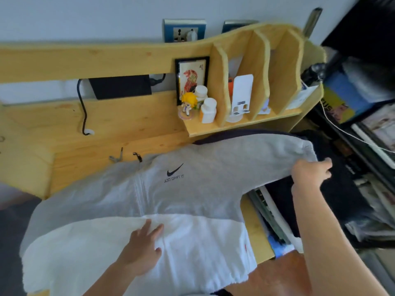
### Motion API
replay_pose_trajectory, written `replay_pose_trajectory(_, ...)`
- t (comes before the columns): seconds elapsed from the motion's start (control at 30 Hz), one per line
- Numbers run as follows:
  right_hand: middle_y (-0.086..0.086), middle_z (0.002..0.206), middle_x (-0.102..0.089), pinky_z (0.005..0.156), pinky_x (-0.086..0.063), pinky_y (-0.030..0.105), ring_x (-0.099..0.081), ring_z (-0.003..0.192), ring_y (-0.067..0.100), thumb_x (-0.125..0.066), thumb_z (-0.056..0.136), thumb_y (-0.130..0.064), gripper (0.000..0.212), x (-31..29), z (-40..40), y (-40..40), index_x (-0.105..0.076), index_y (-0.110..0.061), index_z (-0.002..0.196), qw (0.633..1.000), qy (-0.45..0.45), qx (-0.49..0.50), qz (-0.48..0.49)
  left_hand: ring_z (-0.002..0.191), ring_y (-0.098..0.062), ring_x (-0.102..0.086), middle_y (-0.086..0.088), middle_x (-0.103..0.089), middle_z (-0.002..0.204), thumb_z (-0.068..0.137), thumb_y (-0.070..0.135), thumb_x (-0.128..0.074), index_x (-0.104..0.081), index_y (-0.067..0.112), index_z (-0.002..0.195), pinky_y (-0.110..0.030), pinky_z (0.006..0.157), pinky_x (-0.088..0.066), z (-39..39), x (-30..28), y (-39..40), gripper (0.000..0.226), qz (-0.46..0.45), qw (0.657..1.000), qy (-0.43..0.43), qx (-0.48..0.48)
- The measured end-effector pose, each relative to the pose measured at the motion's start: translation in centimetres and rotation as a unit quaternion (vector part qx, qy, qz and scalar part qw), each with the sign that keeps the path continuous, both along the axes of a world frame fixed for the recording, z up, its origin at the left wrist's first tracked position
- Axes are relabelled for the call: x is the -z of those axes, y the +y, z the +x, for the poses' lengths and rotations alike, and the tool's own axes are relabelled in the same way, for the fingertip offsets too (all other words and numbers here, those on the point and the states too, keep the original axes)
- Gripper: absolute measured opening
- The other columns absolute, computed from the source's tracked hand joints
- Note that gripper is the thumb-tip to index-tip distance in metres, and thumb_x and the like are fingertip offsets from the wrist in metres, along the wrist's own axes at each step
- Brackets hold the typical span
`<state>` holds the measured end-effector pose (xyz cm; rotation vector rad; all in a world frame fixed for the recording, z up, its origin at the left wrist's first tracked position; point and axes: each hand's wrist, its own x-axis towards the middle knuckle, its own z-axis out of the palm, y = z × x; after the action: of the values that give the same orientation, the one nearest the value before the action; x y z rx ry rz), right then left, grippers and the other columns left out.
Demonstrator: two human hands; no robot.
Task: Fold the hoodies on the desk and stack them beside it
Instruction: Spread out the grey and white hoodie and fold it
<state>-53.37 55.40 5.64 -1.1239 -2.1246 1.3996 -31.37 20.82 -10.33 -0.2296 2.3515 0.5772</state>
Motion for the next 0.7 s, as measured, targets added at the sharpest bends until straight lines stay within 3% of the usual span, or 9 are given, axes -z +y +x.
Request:
replay_pose_trajectory(0.07,0.011,0.154,-0.027,0.1,-0.043,0.044,-0.037,0.129,0.031,-0.05,0.09,-0.004,0.067,0.9,1.4,-1.5,-0.03,-0.017,0.152,0.99,0.013,-0.003,0.138,0.154,-0.031,-0.01,0.008,0.002,0.171,0.102,0.039,-0.047,-0.012,0.042,0.161,-0.039,0.123,-0.024,0.0,-0.4,0.8,0.069,0.016,0.999,0.012,0.037)
replay_pose_trajectory(0.13,0.011,0.146,-0.035,0.101,-0.039,0.04,-0.036,0.128,0.03,-0.05,0.084,0.001,0.062,2.2,3.0,-5.9,-0.042,-0.016,0.143,0.965,0.086,-0.122,0.215,0.153,-0.027,-0.015,0.01,-0.01,0.168,0.102,0.038,-0.047,-0.021,0.044,0.159,-0.035,0.123,-0.023,-0.2,-0.9,0.9,0.063,0.057,0.996,0.02,0.062)
replay_pose_trajectory(0.17,0.014,0.138,-0.042,0.1,-0.039,0.04,-0.039,0.123,0.031,-0.052,0.083,0.001,0.055,3.3,3.6,-8.6,-0.049,-0.012,0.137,0.934,0.099,-0.238,0.249,0.151,-0.024,-0.024,0.011,-0.024,0.163,0.101,0.035,-0.048,-0.033,0.047,0.153,-0.032,0.12,-0.026,-0.4,-1.2,0.4,0.055,0.087,0.994,0.044,0.044)
replay_pose_trajectory(0.27,0.017,0.122,-0.056,0.098,-0.045,0.048,-0.047,0.112,0.035,-0.059,0.086,-0.002,0.039,8.3,4.1,-16.6,-0.062,-0.004,0.125,0.758,0.025,-0.568,0.32,0.125,-0.02,-0.057,0.01,-0.06,0.127,0.097,0.024,-0.053,-0.062,0.041,0.12,-0.027,0.1,-0.043,-1.9,-1.4,-4.0,0.03,0.073,0.968,0.194,-0.141)
replay_pose_trajectory(0.37,0.015,0.137,-0.052,0.11,-0.039,0.042,-0.044,0.128,0.035,-0.057,0.092,-0.011,0.044,11.7,1.4,-24.0,-0.055,-0.006,0.136,0.68,-0.054,-0.672,0.289,0.117,-0.031,-0.061,-0.008,-0.066,0.122,0.095,0.021,-0.056,-0.066,0.018,0.123,-0.041,0.097,-0.05,-5.5,-0.2,-11.9,0.03,-0.079,0.922,0.299,-0.231)
replay_pose_trajectory(0.5,0.01,0.163,-0.022,0.121,-0.016,0.049,-0.016,0.15,0.034,-0.061,0.093,-0.047,0.084,16.4,-5.9,-30.1,-0.015,-0.022,0.16,0.589,-0.212,-0.683,0.376,0.131,-0.037,-0.051,-0.014,-0.055,0.143,0.094,0.047,-0.064,-0.039,0.014,0.154,-0.045,0.107,-0.044,-11.7,2.8,-20.6,0.073,-0.174,0.94,0.209,-0.208)
replay_pose_trajectory(0.57,0.01,0.153,-0.039,0.117,-0.022,0.05,-0.033,0.143,0.034,-0.063,0.088,-0.058,0.085,17.8,-7.6,-31.1,-0.027,-0.02,0.154,0.534,-0.284,-0.671,0.429,0.122,-0.032,-0.057,-0.006,-0.059,0.135,0.086,0.065,-0.064,-0.041,0.023,0.15,-0.042,0.097,-0.049,-14.1,4.1,-22.0,0.08,-0.162,0.971,0.094,-0.148)
replay_pose_trajectory(0.63,0.008,0.127,-0.062,0.104,-0.037,0.043,-0.055,0.119,0.031,-0.062,0.094,-0.042,0.044,17.3,-7.4,-31.3,-0.053,-0.017,0.129,0.531,-0.246,-0.674,0.452,0.108,-0.029,-0.063,-0.003,-0.066,0.117,0.088,0.054,-0.068,-0.057,0.024,0.123,-0.037,0.083,-0.051,-15.2,3.4,-21.7,0.048,-0.13,0.979,0.098,-0.119)
replay_pose_trajectory(0.7,0.01,0.104,-0.066,0.085,-0.044,0.04,-0.061,0.099,0.035,-0.061,0.091,-0.013,0.017,15.6,-6.1,-30.1,-0.061,-0.011,0.107,0.594,-0.058,-0.677,0.432,0.097,-0.031,-0.064,-0.005,-0.069,0.102,0.088,0.023,-0.07,-0.063,0.018,0.105,-0.037,0.074,-0.048,-13.8,1.0,-20.4,0.019,-0.114,0.945,0.28,-0.121)
